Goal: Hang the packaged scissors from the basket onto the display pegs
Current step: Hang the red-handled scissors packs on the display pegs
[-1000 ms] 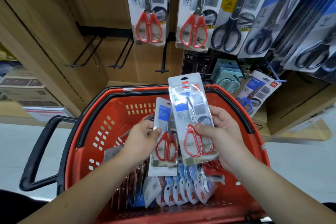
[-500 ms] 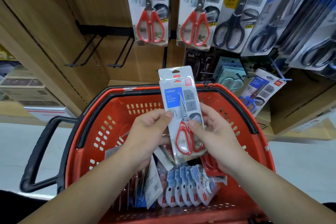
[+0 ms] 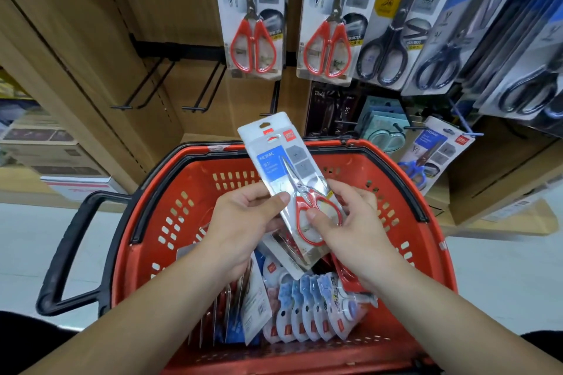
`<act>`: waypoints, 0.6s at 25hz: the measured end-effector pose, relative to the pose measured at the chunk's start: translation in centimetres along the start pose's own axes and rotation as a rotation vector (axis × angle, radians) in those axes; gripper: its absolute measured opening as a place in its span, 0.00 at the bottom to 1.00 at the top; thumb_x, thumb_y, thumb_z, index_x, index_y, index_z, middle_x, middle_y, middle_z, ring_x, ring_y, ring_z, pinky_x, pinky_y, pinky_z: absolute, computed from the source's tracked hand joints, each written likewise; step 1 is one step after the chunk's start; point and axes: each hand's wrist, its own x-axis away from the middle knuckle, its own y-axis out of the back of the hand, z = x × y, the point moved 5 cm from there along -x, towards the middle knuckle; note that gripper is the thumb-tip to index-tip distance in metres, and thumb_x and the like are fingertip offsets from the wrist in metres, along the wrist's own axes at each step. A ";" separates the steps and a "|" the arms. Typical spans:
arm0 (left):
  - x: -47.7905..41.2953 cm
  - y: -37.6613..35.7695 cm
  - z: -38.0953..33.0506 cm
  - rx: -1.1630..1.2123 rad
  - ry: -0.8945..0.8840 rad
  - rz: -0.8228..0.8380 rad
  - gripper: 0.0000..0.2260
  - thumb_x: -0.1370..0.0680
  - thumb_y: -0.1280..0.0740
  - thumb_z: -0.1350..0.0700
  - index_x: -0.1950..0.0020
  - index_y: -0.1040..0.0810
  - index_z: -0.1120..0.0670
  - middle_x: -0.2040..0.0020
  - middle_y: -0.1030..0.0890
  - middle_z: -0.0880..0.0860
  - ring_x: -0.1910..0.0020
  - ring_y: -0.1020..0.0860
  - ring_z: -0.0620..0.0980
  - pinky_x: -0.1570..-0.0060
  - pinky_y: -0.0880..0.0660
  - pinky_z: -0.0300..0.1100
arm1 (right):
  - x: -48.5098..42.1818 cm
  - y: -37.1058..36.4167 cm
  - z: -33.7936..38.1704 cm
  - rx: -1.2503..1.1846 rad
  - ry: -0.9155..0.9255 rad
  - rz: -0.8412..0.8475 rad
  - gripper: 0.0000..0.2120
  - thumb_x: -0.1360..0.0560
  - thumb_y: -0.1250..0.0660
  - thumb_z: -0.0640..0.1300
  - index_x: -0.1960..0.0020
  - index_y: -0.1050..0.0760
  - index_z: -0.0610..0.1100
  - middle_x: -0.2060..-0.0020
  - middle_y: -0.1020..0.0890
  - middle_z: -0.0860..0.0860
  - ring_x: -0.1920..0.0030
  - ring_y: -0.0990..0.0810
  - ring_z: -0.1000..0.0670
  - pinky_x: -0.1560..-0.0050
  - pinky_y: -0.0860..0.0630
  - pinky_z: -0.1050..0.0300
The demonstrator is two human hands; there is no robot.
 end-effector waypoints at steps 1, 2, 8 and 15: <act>0.0 0.0 0.1 0.005 0.012 -0.006 0.09 0.19 0.29 0.65 0.40 0.15 0.61 0.46 0.12 0.59 0.46 0.13 0.60 0.43 0.17 0.56 | 0.3 0.3 0.5 0.048 0.068 -0.045 0.22 0.25 0.22 0.49 0.35 0.22 0.62 0.35 0.33 0.58 0.32 0.28 0.56 0.30 0.26 0.54; 0.0 0.0 0.2 0.012 0.024 -0.012 0.09 0.19 0.29 0.65 0.40 0.16 0.61 0.46 0.12 0.59 0.46 0.13 0.60 0.42 0.17 0.56 | 0.4 0.4 0.8 0.092 0.118 -0.074 0.20 0.25 0.22 0.47 0.37 0.22 0.61 0.36 0.32 0.58 0.32 0.29 0.56 0.29 0.28 0.54; 0.6 -0.3 -0.2 0.064 0.066 0.026 0.10 0.18 0.32 0.66 0.37 0.19 0.57 0.44 0.12 0.57 0.46 0.13 0.56 0.50 0.15 0.49 | 0.5 0.8 1.7 0.090 0.088 -0.084 0.31 0.29 0.19 0.45 0.32 0.29 0.59 0.42 0.24 0.58 0.35 0.26 0.53 0.31 0.27 0.50; 1.3 0.5 -1.4 0.104 0.217 0.081 0.29 0.15 0.49 0.32 0.32 0.22 0.50 0.43 0.13 0.62 0.47 0.13 0.65 0.47 0.16 0.60 | 0.7 1.6 1.8 0.280 0.116 0.134 0.28 0.25 0.23 0.45 0.28 0.25 0.52 0.40 0.29 0.55 0.37 0.28 0.59 0.35 0.33 0.71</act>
